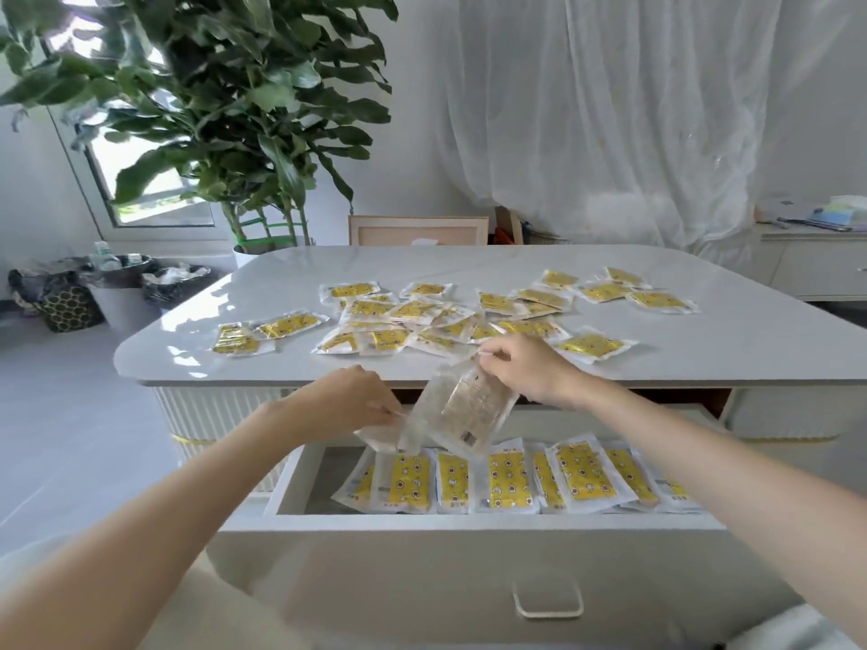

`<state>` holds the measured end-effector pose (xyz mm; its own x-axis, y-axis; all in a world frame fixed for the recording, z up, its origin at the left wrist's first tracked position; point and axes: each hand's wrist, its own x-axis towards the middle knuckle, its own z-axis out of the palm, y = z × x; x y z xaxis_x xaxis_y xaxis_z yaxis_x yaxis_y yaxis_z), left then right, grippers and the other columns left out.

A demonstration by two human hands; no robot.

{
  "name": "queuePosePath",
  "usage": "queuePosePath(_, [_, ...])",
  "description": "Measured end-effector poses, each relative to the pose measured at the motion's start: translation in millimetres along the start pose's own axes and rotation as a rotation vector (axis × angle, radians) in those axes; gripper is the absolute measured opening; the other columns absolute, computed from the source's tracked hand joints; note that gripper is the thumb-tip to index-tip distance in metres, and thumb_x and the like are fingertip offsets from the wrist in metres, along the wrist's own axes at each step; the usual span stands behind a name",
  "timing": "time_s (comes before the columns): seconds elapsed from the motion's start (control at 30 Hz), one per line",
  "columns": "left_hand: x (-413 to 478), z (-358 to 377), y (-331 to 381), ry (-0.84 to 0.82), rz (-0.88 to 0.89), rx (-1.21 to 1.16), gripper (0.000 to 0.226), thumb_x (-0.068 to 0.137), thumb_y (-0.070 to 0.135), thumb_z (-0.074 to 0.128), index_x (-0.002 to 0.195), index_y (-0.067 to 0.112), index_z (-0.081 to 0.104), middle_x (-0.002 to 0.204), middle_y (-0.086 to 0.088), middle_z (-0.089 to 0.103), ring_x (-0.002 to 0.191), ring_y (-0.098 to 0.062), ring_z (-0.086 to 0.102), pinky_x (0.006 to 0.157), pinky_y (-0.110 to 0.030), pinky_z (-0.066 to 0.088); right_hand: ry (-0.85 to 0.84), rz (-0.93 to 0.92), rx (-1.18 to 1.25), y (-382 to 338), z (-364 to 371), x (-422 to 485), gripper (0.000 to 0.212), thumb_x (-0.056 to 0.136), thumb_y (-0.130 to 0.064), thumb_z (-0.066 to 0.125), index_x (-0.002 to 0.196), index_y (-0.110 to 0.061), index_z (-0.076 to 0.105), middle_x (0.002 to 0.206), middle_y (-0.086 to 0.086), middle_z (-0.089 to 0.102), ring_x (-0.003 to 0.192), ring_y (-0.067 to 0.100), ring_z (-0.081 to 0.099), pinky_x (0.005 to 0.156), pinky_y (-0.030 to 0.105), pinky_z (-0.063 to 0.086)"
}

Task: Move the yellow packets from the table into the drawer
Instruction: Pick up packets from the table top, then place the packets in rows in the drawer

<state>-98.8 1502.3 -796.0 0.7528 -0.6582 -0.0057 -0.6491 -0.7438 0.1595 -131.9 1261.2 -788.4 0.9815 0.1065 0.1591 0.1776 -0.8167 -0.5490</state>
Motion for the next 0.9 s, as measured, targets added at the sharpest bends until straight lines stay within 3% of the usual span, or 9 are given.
queuePosePath(0.1, [3,22,-20,-0.143,-0.014,0.108,0.027,0.094,0.023,0.054,0.117,0.028,0.068,0.121,0.011,0.065,0.107,-0.008,0.061,0.09,-0.017,0.045,-0.22,0.024,-0.065,-1,22,-7,0.033,0.098,-0.022,0.042,0.1,0.001,0.066,0.061,0.004,0.039,0.05,0.013,0.039,0.04,0.021,0.045])
queuePosePath(0.2, [7,35,-36,-0.17,-0.025,0.166,0.029,0.095,0.022,0.053,0.12,0.026,0.067,0.123,0.008,0.064,0.108,-0.011,0.061,0.092,-0.022,0.046,-0.292,0.054,-0.105,5,41,-7,0.03,0.099,-0.022,0.043,0.106,-0.013,0.07,0.055,-0.004,0.047,0.049,0.014,0.05,0.052,0.028,0.056])
queuePosePath(0.27, [13,44,-53,-0.145,0.005,0.221,0.03,0.095,0.018,0.053,0.119,0.031,0.066,0.119,0.01,0.066,0.106,-0.011,0.063,0.092,-0.025,0.049,-0.267,0.044,-0.105,8,51,-3,0.031,0.099,-0.02,0.043,0.105,-0.011,0.071,0.049,-0.016,0.053,0.05,0.015,0.049,0.062,0.034,0.058])
queuePosePath(0.37, [21,64,-81,-0.144,0.055,0.45,0.041,0.094,0.006,0.05,0.117,0.037,0.063,0.115,0.016,0.066,0.102,-0.007,0.065,0.086,-0.026,0.053,-0.209,0.005,-0.181,14,70,6,0.034,0.1,-0.018,0.041,0.104,-0.002,0.07,0.095,-0.003,0.074,0.064,0.02,0.059,0.065,0.028,0.05])
queuePosePath(0.43, [20,74,-87,-0.18,0.03,0.515,0.041,0.093,0.001,0.042,0.116,0.029,0.063,0.116,0.013,0.065,0.107,-0.009,0.062,0.09,-0.028,0.051,-0.172,-0.024,-0.235,21,88,10,0.034,0.099,-0.015,0.038,0.105,-0.004,0.069,0.106,0.011,0.072,0.085,0.026,0.067,0.079,0.039,0.054])
queuePosePath(0.63, [22,88,-89,-0.315,-0.045,0.534,0.039,0.095,0.006,0.046,0.126,0.027,0.057,0.12,0.002,0.064,0.105,-0.019,0.062,0.087,-0.029,0.053,-0.119,-0.131,-0.457,19,118,9,0.039,0.091,0.005,0.032,0.102,-0.007,0.067,0.077,0.011,0.068,0.068,0.029,0.063,0.065,0.034,0.053])
queuePosePath(0.7, [23,88,-85,-0.347,-0.112,0.458,0.039,0.098,0.014,0.043,0.132,0.03,0.052,0.126,0.001,0.061,0.109,-0.021,0.06,0.088,-0.029,0.05,-0.189,-0.136,-0.523,15,125,9,0.041,0.087,0.009,0.033,0.105,-0.006,0.067,0.082,0.015,0.068,0.074,0.032,0.064,0.059,0.03,0.045])
queuePosePath(0.77, [22,83,-80,-0.404,-0.166,0.385,0.043,0.098,0.027,0.047,0.14,0.032,0.043,0.134,0.001,0.055,0.117,-0.02,0.055,0.093,-0.029,0.046,-0.269,-0.136,-0.533,15,134,10,0.038,0.085,0.007,0.037,0.1,-0.006,0.069,0.09,0.017,0.07,0.075,0.031,0.063,0.06,0.03,0.047])
queuePosePath(0.9, [21,74,-75,-0.526,-0.229,0.359,0.059,0.09,0.041,0.058,0.143,0.026,0.039,0.14,0.001,0.048,0.125,-0.021,0.047,0.101,-0.03,0.041,-0.409,-0.16,-0.558,16,138,8,0.022,0.092,-0.009,0.043,0.077,-0.011,0.059,0.077,0.012,0.061,0.069,0.028,0.053,0.057,0.03,0.044])
